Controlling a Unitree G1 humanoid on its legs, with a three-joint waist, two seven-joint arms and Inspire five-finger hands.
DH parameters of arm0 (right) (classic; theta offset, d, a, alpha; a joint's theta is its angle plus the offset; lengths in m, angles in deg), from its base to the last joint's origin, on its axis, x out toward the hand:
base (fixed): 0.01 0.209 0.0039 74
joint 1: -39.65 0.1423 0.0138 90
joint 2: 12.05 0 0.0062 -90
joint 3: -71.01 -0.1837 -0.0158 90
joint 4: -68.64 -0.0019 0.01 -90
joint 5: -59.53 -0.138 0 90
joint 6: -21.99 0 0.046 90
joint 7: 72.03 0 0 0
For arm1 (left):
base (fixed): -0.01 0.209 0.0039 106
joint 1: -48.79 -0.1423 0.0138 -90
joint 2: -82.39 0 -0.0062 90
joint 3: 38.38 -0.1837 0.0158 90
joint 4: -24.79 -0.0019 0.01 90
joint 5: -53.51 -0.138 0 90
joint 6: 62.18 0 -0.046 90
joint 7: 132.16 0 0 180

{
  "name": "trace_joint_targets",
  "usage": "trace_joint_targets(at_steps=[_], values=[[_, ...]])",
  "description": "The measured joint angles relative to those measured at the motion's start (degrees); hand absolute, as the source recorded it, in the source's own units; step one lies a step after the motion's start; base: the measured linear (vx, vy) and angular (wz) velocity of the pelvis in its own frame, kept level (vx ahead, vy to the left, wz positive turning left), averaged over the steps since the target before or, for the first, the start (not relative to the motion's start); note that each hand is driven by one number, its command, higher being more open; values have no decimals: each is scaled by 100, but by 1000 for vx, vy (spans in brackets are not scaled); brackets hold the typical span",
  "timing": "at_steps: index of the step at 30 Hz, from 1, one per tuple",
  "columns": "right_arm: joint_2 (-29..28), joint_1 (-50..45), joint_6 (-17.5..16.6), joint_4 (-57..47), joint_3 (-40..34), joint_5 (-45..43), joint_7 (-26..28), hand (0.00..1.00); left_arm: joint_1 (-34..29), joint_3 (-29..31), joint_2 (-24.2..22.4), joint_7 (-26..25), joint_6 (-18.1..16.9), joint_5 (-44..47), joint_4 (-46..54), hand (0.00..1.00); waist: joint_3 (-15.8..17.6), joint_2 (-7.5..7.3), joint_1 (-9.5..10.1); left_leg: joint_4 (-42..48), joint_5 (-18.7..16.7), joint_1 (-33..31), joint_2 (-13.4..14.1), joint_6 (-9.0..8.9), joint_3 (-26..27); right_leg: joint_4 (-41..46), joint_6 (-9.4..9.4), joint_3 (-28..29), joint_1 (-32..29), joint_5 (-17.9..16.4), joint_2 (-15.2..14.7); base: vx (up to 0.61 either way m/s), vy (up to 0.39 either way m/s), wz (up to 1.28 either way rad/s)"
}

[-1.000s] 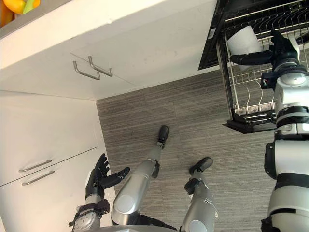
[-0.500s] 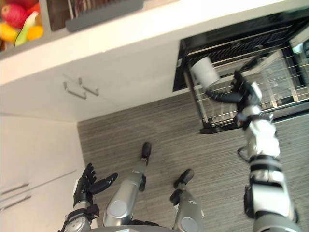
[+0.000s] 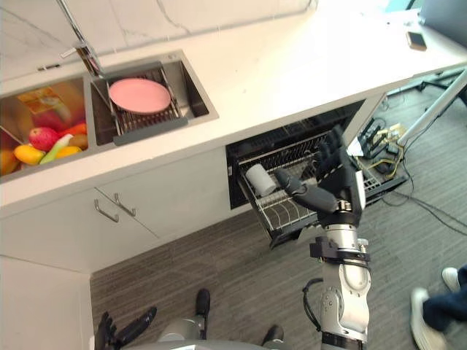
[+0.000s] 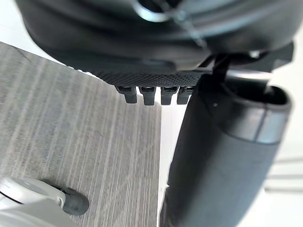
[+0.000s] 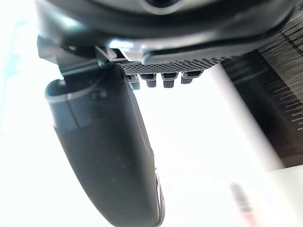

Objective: Walk over to the sink, pick up the cup, carry it to the dishwasher, place the cup inside the dishwasher, then close the dishwasher door

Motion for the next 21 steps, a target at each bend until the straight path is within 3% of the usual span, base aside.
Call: trace_joint_targets(at_steps=[2, 3, 4, 6, 11, 13, 14, 15, 16, 17, 18, 19, 21], values=[[-73, -75, -354, -284, 2, -277, 122, 100, -100, 176, -41, -18, -9, 43, -20, 100, -95, 12, 9, 2, -68, 59, -72, -3, -119, 19, 52, -172, 169, -52, -57, 60, 26, 42], [-77, -100, -561, -381, -32, -385, 165, 100, -152, 320, -59, -19, -30, 99, -63, 100, -116, 18, -14, 23, -153, 104, -107, 94, -36, 57, 103, -310, 301, -97, -126, 26, 37, 58], [-85, -102, -645, -425, -86, -385, 170, 100, -154, 403, -64, -19, -46, 130, -103, 100, -115, 14, -46, 90, -194, 94, -82, 134, 221, 69, 129, -435, 386, -115, -166, 11, 69, 89], [-39, -118, -953, -596, -513, -349, 4, 100, -166, 615, -82, 11, -112, 118, -270, 100, -94, -17, -93, 538, -317, -53, 55, 257, 1324, 89, 294, -974, 749, -148, -364, 17, 119, 116], [62, -61, -1047, -906, -648, 159, -468, 100, -197, 779, -134, -92, -161, -282, -693, 100, -67, -24, 79, 763, -570, -90, -276, 460, 1466, 377, 474, -1197, 890, -219, -803, 39, 144, 42], [58, -75, -1047, -950, -653, 183, -488, 100, -114, 666, -93, -115, -100, -490, -818, 100, -33, -92, 40, 737, -620, -45, -408, 482, 1447, 667, 473, -1192, 884, -271, -1006, 34, 105, 34], [55, -121, -1043, -946, -668, 183, -568, 100, -44, 522, -39, -115, -44, -598, -901, 100, -52, -47, -61, 634, -622, 53, -434, 485, 1438, 1306, 269, -1094, 760, -345, -1206, 52, 139, 59], [41, -175, -1044, -943, -679, 168, -660, 100, 1, 385, -11, -102, -24, -651, -912, 100, -65, -25, -155, 532, -619, 148, -434, 481, 1430, 1987, -100, -801, 538, -386, -1381, 69, 163, 66], [35, -200, -1045, -904, -687, 133, -761, 100, 31, 253, 83, 3, -17, -721, -875, 100, -50, -48, -277, 422, -619, 261, -412, 483, 1313, 2988, -619, 219, -21, -159, -1469, 73, 153, 46], [34, -207, -1045, -894, -690, 133, -788, 100, 59, 204, 126, 26, -3, -717, -849, 100, -54, -23, -325, 391, -621, 302, -401, 493, 1233, 3320, -637, 625, -221, -94, -1441, 100, 127, 40], [6, -257, -1051, -895, -670, 135, -791, 100, 126, 156, 195, 27, 18, -712, -804, 100, 24, -71, -417, 378, -628, 316, -402, 526, 1079, 3720, -497, 1126, -468, -250, -1297, 106, 68, 49], [-8, -380, -1073, -901, -676, 138, -794, 100, 259, 143, 293, 22, 15, -710, -764, 100, 74, -185, -502, 347, -623, 348, -411, 570, 896, 3973, -340, 1456, -631, -680, -1025, 111, 43, 61], [-21, -565, -1074, -920, -650, 137, -778, 100, 415, 49, 383, 30, 15, -725, -724, 100, 129, -278, -543, 337, -636, 497, -420, 644, 784, 3897, -261, 1467, -713, -1181, -704, 114, 22, 43]])
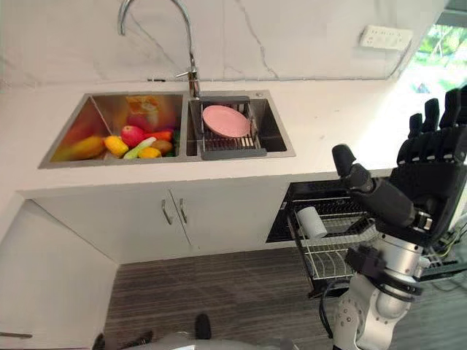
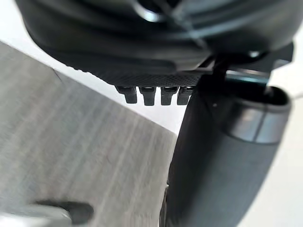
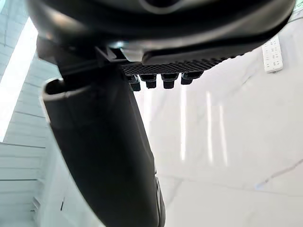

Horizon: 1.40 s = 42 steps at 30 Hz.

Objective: Walk over to the sink, pick up the cup, carry it to the dishwasher, place the cup inside the dishwasher, then close the dishwasher door

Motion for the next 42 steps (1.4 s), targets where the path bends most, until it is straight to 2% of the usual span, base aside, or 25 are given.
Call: trace_joint_targets(at_steps=[3, 6, 7, 8, 9, 11, 14, 18, 20, 21, 23, 25, 26, 27, 30, 31, 32, 33, 35, 36, 38, 40, 42], values=[[-1, -279, -121, -117, 126, -87, -9, 100, -8, -15, -150, -61, -3, 2, 401, 100, 30, 48, -12, 6, -59, 192, -3, 83, -47, -663, -76, -336, -10, -216, 178, 135, -4, 13], [-23, -564, -356, -324, 446, -248, -216, 100, 25, -118, -225, -122, -82, 1, 660, 100, 21, 36, -66, 19, -126, 219, -38, -19, -125, -1979, -193, -321, 103, 8, 330, 124, -86, 20], [-24, -598, -436, -385, 563, -239, -293, 100, 34, -117, -232, -133, -106, -8, 661, 100, -1, 5, -64, 20, -161, 250, -58, -67, -93, -2308, -74, -354, 234, 298, 321, 163, -146, 3], [-20, -620, -507, -421, 672, -214, -394, 100, 38, -113, -265, -162, -111, -73, 653, 100, -3, 48, -47, 15, -197, 345, 19, -125, -3, -2581, 109, -482, 432, 501, 387, 210, -197, -2], [-26, -625, -517, -420, 748, -173, -537, 100, -13, -152, -276, -177, -113, -175, 622, 100, -15, 85, -30, 11, -233, 409, 150, -213, 168, -2754, 129, -508, 569, 576, 501, 194, -174, -3], [-21, -619, -516, -419, 765, -161, -702, 100, -84, -208, -291, -180, -117, -299, 619, 100, -68, 167, -13, 8, -239, 470, 277, -350, 321, -2908, 112, -534, 696, 596, 627, 211, -152, -5], [-32, -616, -476, -419, 767, -168, -792, 100, -135, -211, -303, -281, -139, -440, 619, 100, -124, 209, -11, -64, -278, 604, 369, -417, 397, -3049, 114, -511, 813, 598, 750, 190, -88, -11], [-80, -613, -283, -426, 786, -230, -599, 100, -136, -209, -305, -464, -146, -441, 623, 100, -141, 185, -12, -99, -350, 758, 399, -502, 537, -3114, 148, -432, 911, 619, 790, 132, -6, -13], [-94, -617, -91, -486, 826, -228, -387, 100, -140, -197, -321, -567, -149, -444, 624, 100, -135, 173, -4, 125, -538, 747, 420, -492, 574, -3157, 159, -376, 978, 626, 792, 99, 25, -10], [-93, -616, -58, -492, 860, -228, -339, 100, -149, -193, -340, -613, -150, -446, 624, 100, -132, 174, 4, 291, -640, 706, 445, -500, 593, -3156, 158, -342, 998, 626, 794, 66, 17, -19], [-63, -619, 43, -533, 1021, -303, -106, 100, -217, -156, -366, -769, -182, -555, 623, 100, -72, 232, 36, 1553, -1246, 292, 702, -634, 641, -3150, 132, -296, 1096, 562, 851, 28, -5, -18], [-19, -621, 49, -614, 1128, -441, 8, 100, -217, -160, -365, -791, -260, -387, 610, 100, 19, 271, 31, 2872, -1558, -286, 959, -659, 659, -3133, 145, -312, 1136, 374, 881, -30, 2, 0], [30, -622, 74, -623, 1137, -499, 90, 100, -240, -194, -369, -777, -248, -87, 594, 100, 105, 383, 33, 3864, -1556, -705, 1245, -698, 647, -3100, 49, -318, 1227, 273, 957, -59, 41, 8], [41, -620, 85, -615, 1120, -502, 117, 100, -290, -151, -342, -767, -240, 36, 577, 100, 139, 343, 59, 4119, -1627, -795, 1309, -807, 672, -3129, 39, -317, 1291, 257, 940, -49, 58, 7], [55, -466, 80, -525, 913, -523, 102, 100, -450, 6, -403, -733, -214, 85, 564, 100, 141, 339, 143, 3381, -1776, -901, 1506, -761, 1005, -3199, 71, -340, 1394, 236, 825, 32, 108, 4], [52, -453, 76, -528, 892, -525, 99, 100, -486, 17, -416, -733, -202, 64, 561, 100, 144, 333, 155, 3245, -1760, -964, 1530, -779, 1065, -3226, 86, -360, 1434, 226, 767, 99, 194, 11], [55, -441, 69, -531, 911, -519, 102, 100, -595, 10, -453, -732, -196, 36, 561, 100, 145, 330, 174, 3100, -1597, -1043, 1558, -735, 1184, -3288, 141, -381, 1539, 191, 633, 148, 252, 13], [60, -447, 65, -530, 981, -514, 101, 100, -707, -2, -497, -731, -191, 8, 561, 100, 104, 345, 203, 3080, -1319, -1001, 1445, -624, 1254, -3393, 203, -323, 1683, 163, 509, 178, 281, 14], [91, -456, 66, -538, 1162, -489, 91, 100, -702, -18, -533, -741, -162, 9, 562, 100, -59, 283, 220, 3118, -1536, -1048, 1107, -410, 1315, -3536, 214, -137, 1705, 168, 267, 264, 320, 17], [120, -393, 98, -526, 1361, -451, 101, 100, -622, -27, -503, -740, -161, 14, 565, 100, -65, 230, 297, 3191, -1631, -1065, 994, -279, 1422, -3533, 317, 4, 1695, 318, 155, 304, 298, 6], [68, -341, 199, -517, 1534, -448, 166, 100, -514, 10, -467, -736, -164, 14, 568, 100, -127, 163, 367, 3197, -1728, -1012, 886, -183, 1507, -3539, 484, 144, 1696, 601, 39, 294, 254, -5], [48, -311, 208, -516, 1515, -472, 210, 100, -415, 11, -435, -729, -171, 12, 567, 100, -195, 98, 401, 2952, -1787, -834, 757, -187, 1522, -3430, 498, 154, 1671, 864, -23, 298, 233, 0], [-25, -293, 207, -514, 1317, -498, 209, 100, -322, 26, -401, -715, -199, 6, 544, 100, -332, 18, 383, 2463, -1778, -552, 572, -172, 1479, -2720, 500, 168, 1366, 1048, -143, 215, 145, 9]])
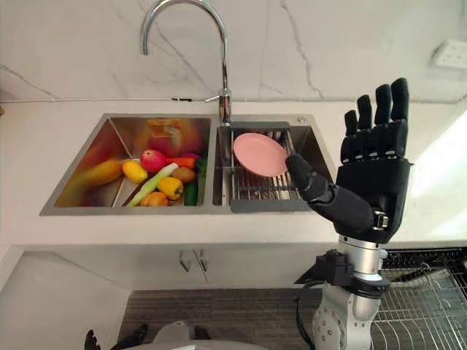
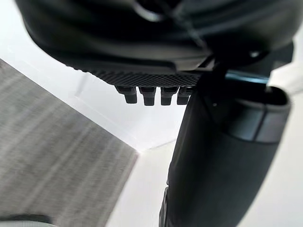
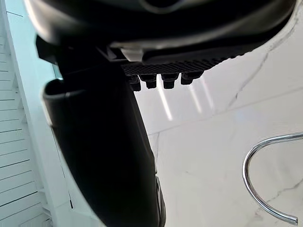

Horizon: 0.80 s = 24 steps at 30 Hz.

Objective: Walk over to the sink, pick up the cup, carry it to the dishwasher, place the cup inside the dishwasher, then close the dishwasher door

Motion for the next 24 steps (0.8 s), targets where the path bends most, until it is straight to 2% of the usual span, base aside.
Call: trace_joint_targets(at_steps=[1, 3, 4, 5, 6, 7, 9, 11, 12, 13, 14, 15, 16, 18, 20, 24], values=[[-15, 2, 1, 8, -62, 3, -14, 100, 20, -2, 13, 0, -4, -1, -22, 100, -55, -5, -11, -88, 14, 52, -39, 21, -23, 249, -17, 4, -119, 35, -37, 204, 106, 21], [-26, 88, 0, 95, -184, 36, -75, 100, 104, -21, 73, -4, -31, -4, -148, 100, -108, 2, -101, -375, 40, 296, -163, 68, -123, 1299, -78, 101, -522, 114, -190, 213, 76, 27], [-26, 251, 7, 377, -196, 61, -111, 100, 203, -47, 152, -2, -16, -10, -263, 100, -82, 23, -243, -693, 71, 586, -268, 87, -251, 3028, -93, 517, -1298, -201, -162, 190, 48, 26], [-25, 271, 10, 427, -198, 54, -110, 100, 213, -50, 151, -4, -14, -12, -264, 100, -79, 25, -255, -741, 89, 633, -274, 85, -262, 3246, -98, 549, -1399, -298, -136, 225, 51, 30], [-35, 320, 11, 613, -207, 49, -110, 100, 248, -98, 147, -12, -11, -14, -263, 100, -70, 40, -271, -886, 139, 848, -293, 83, -289, 3767, -193, 523, -1769, -661, -44, 197, 25, 26], [-62, 316, 12, 736, -206, 32, -103, 100, 289, -139, 150, -21, -8, -63, -256, 100, -59, 57, -299, -956, 143, 1023, -294, 84, -356, 3787, -314, 324, -1976, -910, -1, 161, 16, 32], [-125, 296, 10, 816, -197, 29, -98, 100, 378, -140, 148, -41, 45, -111, -218, 100, -49, 64, -361, -1067, 148, 1239, -301, 75, -546, 3368, -466, 15, -2156, -1113, -4, 197, -40, 48], [-118, 221, -19, 825, -189, 58, -114, 100, 428, -139, 135, -24, 105, -124, -136, 100, -44, 64, -409, -1098, 142, 1433, -264, 44, -739, 2731, -555, -129, -2240, -1113, 30, 264, -127, 61], [-117, 172, -61, 823, -175, 69, -125, 100, 415, -139, 146, -15, 134, -177, -82, 100, -46, 40, -418, -1059, 93, 1544, -225, -91, -850, 2050, -778, -141, -2197, -649, 177, 248, -169, 50], [-120, 162, -109, 818, -159, 95, -140, 100, 403, -137, 160, -15, 148, -225, -32, 100, -43, -26, -414, -1025, 40, 1591, -231, -180, -891, 1677, -816, -114, -2182, -202, 246, 246, -194, 27], [-16, 153, -159, 821, -171, 117, -203, 100, 406, -137, 141, -18, 236, -281, -35, 100, -74, 83, -376, -1034, -41, 1661, -97, -320, -1000, 1545, -697, -63, -2023, -280, 426, 229, -185, 5], [79, 154, -164, 815, -179, 191, -329, 100, 387, -158, 123, 19, 264, -364, -32, 100, -80, 168, -383, -1059, -15, 1670, 77, -371, -993, 1197, -695, -185, -1846, -279, 601, 231, -194, -6], [127, 158, -162, 815, -203, 279, -393, 100, 388, -149, 118, 24, 265, -381, -32, 100, -73, 188, -379, -1076, -9, 1673, 129, -389, -978, 973, -684, -231, -1750, -272, 679, 209, -168, -23], [266, 159, -99, 814, -274, 576, -538, 100, 364, 34, 84, 70, 277, -396, -41, 100, -56, 220, -386, -1049, 13, 1720, 301, -467, -875, 79, -508, -287, -1344, -87, 1027, 187, -149, -37], [362, 152, 35, 754, -446, 924, -592, 100, 316, 188, 71, 79, 275, -442, -176, 100, -43, 258, -394, -965, 68, 1790, 346, -556, -834, -397, -489, -242, -1059, 96, 1151, 146, -92, -28], [738, 119, 418, 526, -661, 1999, -564, 100, 243, 221, 54, 96, 266, -452, -383, 100, -76, 305, -404, -850, 92, 1759, 243, -590, -834, -1181, -433, -39, -788, 512, 1221, 69, -10, -29]])
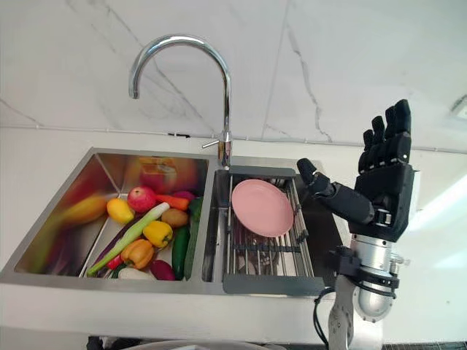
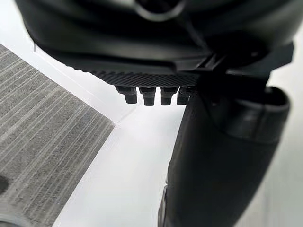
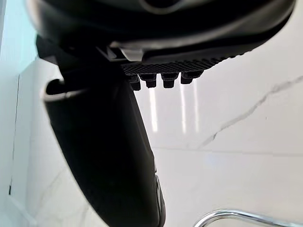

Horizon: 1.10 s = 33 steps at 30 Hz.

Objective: Walk over to the sink, pick up the cup, carry it to the dishwasher, place the cup inside the dishwasher, then close the dishwasher door

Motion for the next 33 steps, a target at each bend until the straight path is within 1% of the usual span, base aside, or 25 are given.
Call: trace_joint_targets(at_steps=[2, 3, 5, 8, 11, 13, 15, 19, 21, 24, 28, 33], values=[[200, -23, 179, -68, -24, 400, 140, 100, 2, -2, 4, 0, 0, -111, -35, 100, 1, 1, -38, -191, 0, 0, -67, 0, -2, -225, 34, 20, -3, 150, -6, 4, 18, -12], [270, -22, 251, -68, -33, 536, 213, 100, 3, -5, 16, -3, 1, -138, -42, 100, 8, 1, -50, -234, 0, 5, -107, 0, -4, -225, 36, 21, -26, 163, -8, -5, 36, -3], [608, -46, 543, -66, -37, 1070, 520, 100, 21, -24, 55, -4, 6, -230, -105, 100, 8, -6, -63, -264, 0, 33, -168, 0, -14, -225, 28, 11, -24, 220, -51, -17, 34, -2], [1086, -45, 679, -62, -39, 1616, 869, 100, 34, -95, 101, -2, 13, -235, -247, 100, 3, -2, -81, -269, 4, 19, -267, 2, -95, -226, 26, -1, -43, 273, -139, -15, 16, -2], [1249, 28, 873, -41, -44, 1892, 1290, 100, -2, -265, 235, 16, 56, -238, -281, 100, -6, -8, -166, -273, 8, -77, -358, 2, -185, -226, 20, -16, -123, 294, -222, -13, 5, 5], [1305, 29, 998, 36, -42, 1938, 1518, 100, -3, -265, 273, 16, 70, -236, -292, 100, -10, -5, -167, -271, 12, -85, -380, 4, -233, -226, 10, -33, -126, 307, -244, 6, -11, 4], [1423, 29, 1196, 180, -41, 2061, 1781, 100, -8, -378, 390, 24, 71, -236, -341, 100, -15, -2, -169, -270, 16, -106, -399, 4, -316, -225, -10, -85, -125, 322, -263, 21, -28, 8], [1444, 29, 1291, 325, -40, 2366, 1999, 100, -11, -461, 519, 115, 65, -237, -425, 100, -41, 1, -190, -260, 17, -138, -402, 6, -357, -225, -12, -143, -125, 323, -274, 33, -43, 7], [1473, 29, 1305, 359, -32, 2500, 2121, 100, -21, -464, 555, 135, 65, -238, -471, 100, -87, 10, -234, -249, 21, -158, -402, 8, -393, -225, -12, -167, -125, 323, -277, 43, -55, 6], [1555, 27, 1317, 391, 83, 2626, 2161, 100, -46, -479, 563, 135, 65, -237, -485, 100, -137, 6, -296, -177, 22, -251, -413, 7, -452, -224, -12, -180, -172, 323, -298, 35, -55, 3], [1559, 24, 1380, 504, 279, 2853, 2145, 100, 48, -503, 606, 136, 66, -220, -487, 100, -146, -2, -298, -165, 23, -354, -406, 8, -503, -224, -12, -231, -230, 323, -304, 26, -67, 8], [1557, -10, 1426, 600, 369, 2924, 2116, 100, 80, -637, 643, 142, 66, -218, -478, 100, -135, -9, -283, -169, 23, -361, -390, 10, -616, -223, -13, -265, -201, 323, -292, 4, -66, 7]])
